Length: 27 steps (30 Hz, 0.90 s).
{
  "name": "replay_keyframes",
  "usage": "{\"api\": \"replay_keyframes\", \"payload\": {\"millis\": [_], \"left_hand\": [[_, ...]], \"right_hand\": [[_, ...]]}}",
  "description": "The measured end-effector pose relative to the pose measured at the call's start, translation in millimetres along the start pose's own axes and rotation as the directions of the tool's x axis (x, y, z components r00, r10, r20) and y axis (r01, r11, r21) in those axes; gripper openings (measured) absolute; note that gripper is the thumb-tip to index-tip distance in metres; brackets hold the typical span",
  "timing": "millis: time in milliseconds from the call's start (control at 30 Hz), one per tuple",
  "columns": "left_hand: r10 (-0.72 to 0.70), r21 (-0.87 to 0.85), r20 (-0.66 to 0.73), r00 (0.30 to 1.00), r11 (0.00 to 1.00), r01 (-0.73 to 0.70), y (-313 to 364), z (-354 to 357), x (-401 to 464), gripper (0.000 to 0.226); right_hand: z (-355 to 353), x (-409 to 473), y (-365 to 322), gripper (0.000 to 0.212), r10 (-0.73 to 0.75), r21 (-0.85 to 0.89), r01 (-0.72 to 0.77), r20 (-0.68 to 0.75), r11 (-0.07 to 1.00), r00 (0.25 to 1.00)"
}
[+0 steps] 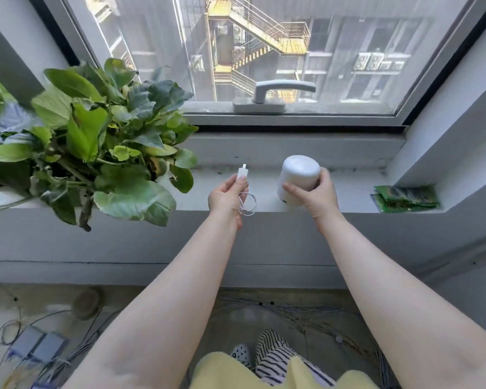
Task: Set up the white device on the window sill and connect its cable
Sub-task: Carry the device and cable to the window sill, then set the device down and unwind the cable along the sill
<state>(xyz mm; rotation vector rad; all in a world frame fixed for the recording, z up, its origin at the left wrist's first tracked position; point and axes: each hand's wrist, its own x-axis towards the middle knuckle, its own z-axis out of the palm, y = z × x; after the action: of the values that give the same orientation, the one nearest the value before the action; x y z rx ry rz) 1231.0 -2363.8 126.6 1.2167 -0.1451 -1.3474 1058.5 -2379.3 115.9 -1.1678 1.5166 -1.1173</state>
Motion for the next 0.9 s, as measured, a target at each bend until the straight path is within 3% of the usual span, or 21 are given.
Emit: {"api": "replay_keyframes", "payload": {"millis": [200,633,733,833,900], "left_hand": [[0.017,0.014,-0.010,1.000,1.000,-0.017,7.4,0.1,13.6,0.042],[0.017,0.021,-0.046,0.999,1.000,-0.016,6.9,6.4,25.1,0.043],[-0.008,0.003,-0.045,0.999,1.000,0.008,7.9,8.0,23.5,0.042],[-0.028,-0.038,-0.020,0.999,0.999,0.027,11.9,7.4,22.9,0.039],[-0.036,-0.059,0.001,0.999,0.998,0.036,15.3,7.0,22.7,0.038]], "right_hand": [[5.1,22.6,14.0,0.075,-0.060,-0.076,0.062,0.027,0.995,0.998],[-0.3,40.1,25.8,0.083,-0.049,-0.044,0.052,0.064,0.998,0.997],[-2.5,34.3,22.4,0.096,-0.065,-0.035,0.068,0.082,0.997,0.995],[-7.4,20.0,9.7,0.096,-0.169,-0.046,0.168,-0.013,0.985,0.986],[-11.1,2.9,-2.5,0.074,-0.314,-0.078,0.306,-0.134,0.949,0.940]]}}
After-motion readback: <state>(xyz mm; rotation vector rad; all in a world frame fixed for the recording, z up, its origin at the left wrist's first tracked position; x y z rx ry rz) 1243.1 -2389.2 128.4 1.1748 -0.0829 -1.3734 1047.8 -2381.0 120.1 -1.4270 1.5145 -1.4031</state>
